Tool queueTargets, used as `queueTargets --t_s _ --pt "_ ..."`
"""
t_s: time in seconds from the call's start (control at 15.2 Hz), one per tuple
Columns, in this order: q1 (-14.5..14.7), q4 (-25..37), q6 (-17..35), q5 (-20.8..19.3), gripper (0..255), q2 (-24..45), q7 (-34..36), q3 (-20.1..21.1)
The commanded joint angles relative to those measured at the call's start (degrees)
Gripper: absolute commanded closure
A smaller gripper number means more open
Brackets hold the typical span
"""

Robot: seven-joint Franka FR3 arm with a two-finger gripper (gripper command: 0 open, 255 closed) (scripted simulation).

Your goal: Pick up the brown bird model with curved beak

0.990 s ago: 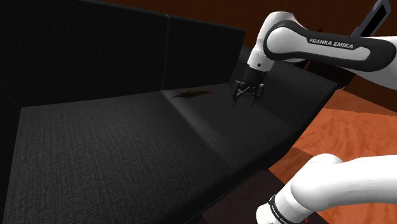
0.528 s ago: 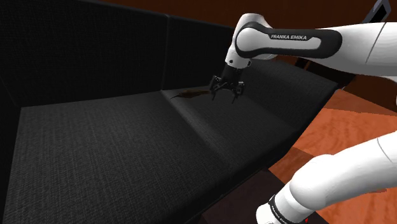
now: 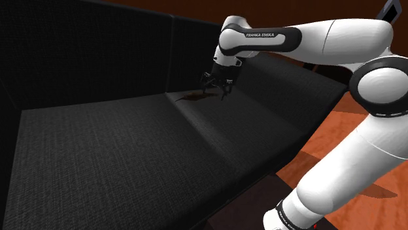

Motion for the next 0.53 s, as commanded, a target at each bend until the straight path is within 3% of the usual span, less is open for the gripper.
queueTargets --t_s 0.0,0.46 --pt "-0.11 4.83 0.08 -0.72 0 4.93 4.84 0.06" --pt "-0.14 23.02 -2.32 -2.44 0 21.01 18.41 -2.09"
